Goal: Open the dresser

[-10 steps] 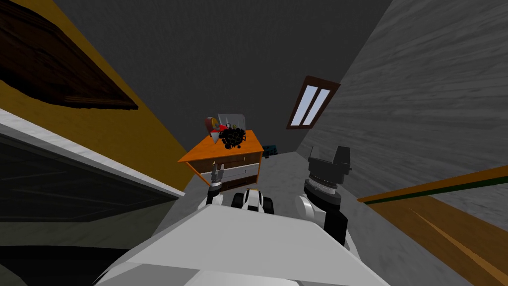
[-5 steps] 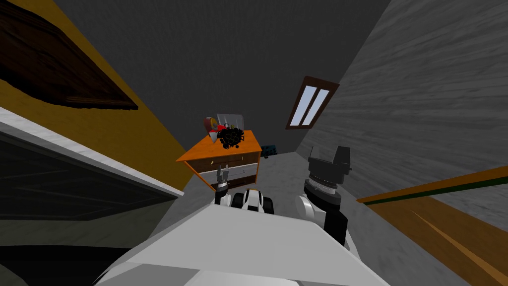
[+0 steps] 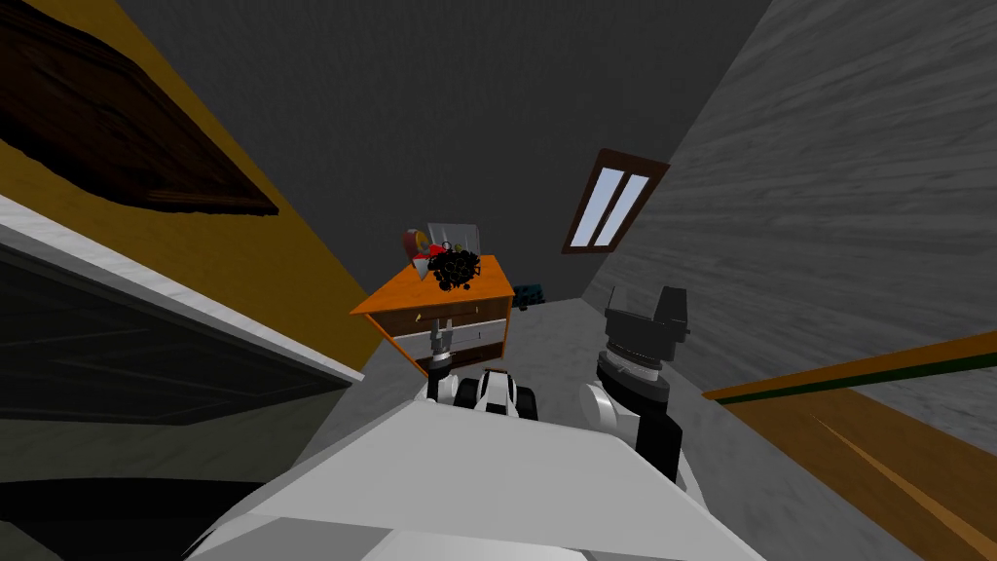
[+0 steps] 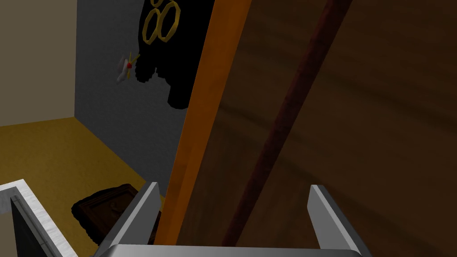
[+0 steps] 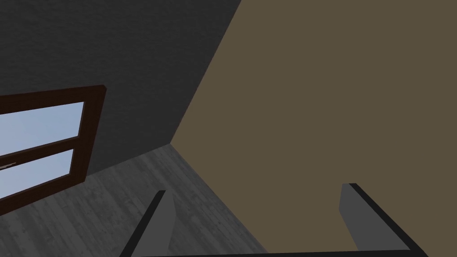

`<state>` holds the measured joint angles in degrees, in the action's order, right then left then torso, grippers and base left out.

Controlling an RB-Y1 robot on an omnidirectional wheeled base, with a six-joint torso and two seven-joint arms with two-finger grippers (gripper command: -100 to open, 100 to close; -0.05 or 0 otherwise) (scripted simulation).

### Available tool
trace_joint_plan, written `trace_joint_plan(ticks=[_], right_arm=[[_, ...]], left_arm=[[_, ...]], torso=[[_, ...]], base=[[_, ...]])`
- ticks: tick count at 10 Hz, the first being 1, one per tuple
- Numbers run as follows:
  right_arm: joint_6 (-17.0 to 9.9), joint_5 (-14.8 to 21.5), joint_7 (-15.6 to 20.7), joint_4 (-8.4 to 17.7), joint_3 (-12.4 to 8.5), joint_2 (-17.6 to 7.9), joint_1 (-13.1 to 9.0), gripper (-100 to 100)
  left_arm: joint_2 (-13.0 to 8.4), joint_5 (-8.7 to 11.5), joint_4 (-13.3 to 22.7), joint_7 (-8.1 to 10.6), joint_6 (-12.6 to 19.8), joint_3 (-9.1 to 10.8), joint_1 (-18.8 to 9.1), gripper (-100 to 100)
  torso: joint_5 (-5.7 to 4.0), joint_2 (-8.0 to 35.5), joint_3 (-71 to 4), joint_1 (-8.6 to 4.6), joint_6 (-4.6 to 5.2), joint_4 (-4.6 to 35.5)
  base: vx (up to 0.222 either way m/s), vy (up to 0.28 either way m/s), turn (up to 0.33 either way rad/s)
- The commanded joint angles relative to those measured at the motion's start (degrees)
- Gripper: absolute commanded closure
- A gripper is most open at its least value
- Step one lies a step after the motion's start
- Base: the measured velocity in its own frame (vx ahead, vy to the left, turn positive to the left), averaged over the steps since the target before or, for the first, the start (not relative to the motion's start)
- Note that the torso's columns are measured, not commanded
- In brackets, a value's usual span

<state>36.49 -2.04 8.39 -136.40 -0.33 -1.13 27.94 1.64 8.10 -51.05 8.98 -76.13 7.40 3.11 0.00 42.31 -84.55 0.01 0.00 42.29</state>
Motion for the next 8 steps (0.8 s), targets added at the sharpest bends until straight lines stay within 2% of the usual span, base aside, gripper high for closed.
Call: trace_joint_plan(ticks=[1, 2, 3, 4, 6, 8], right_arm=[[0.0, 0.0, 0.0, 0.0, 0.0, 0.0, 0.0, 0], [0.0, 0.0, 0.0, 0.0, 0.0, 0.0, 0.0, 0], [0.0, 0.0, 0.0, 0.0, 0.0, 0.0, 0.0, 0], [0.0, 0.0, 0.0, 0.0, 0.0, 0.0, 0.0, 0], [0.0, 0.0, 0.0, 0.0, 0.0, 0.0, 0.0, 0], [0.0, 0.0, 0.0, 0.0, 0.0, 0.0, 0.0, 0]], left_arm=[[-0.2, 0.1, -0.8, -0.70, 3.1, 0.20, -2.4, -100], [-0.2, 0.1, -1.0, -0.84, 3.7, 0.24, -2.8, -100], [-0.2, 0.2, 0.2, -0.66, 2.5, 0.30, -2.9, -100], [0.0, 0.0, -0.1, -0.28, 1.1, 0.08, -1.0, 100], [0.0, 0.0, 0.4, -0.01, -0.3, 0.00, 0.0, 100], [0.2, -0.1, 1.4, 0.55, -2.9, -0.16, 1.9, 100]], torso=[[0.00, 0.0, 0.0, 0.00, 0.00, 0.0], [0.00, 0.0, 0.0, -0.01, 0.00, 0.0], [0.00, 0.0, 0.0, -0.01, 0.00, 0.0], [0.00, 0.0, 0.0, -0.02, 0.00, 0.0], [-0.25, 0.2, 0.1, -0.12, -0.18, 0.3], [-0.03, 0.1, 0.1, 0.00, -0.01, 0.1]], base=[[-0.021, 0.008, 0.036], [-0.018, 0.006, 0.031], [-0.006, 0.002, 0.004], [0.010, -0.003, -0.079], [0.021, -0.012, -0.032], [0.031, -0.005, -0.033]])
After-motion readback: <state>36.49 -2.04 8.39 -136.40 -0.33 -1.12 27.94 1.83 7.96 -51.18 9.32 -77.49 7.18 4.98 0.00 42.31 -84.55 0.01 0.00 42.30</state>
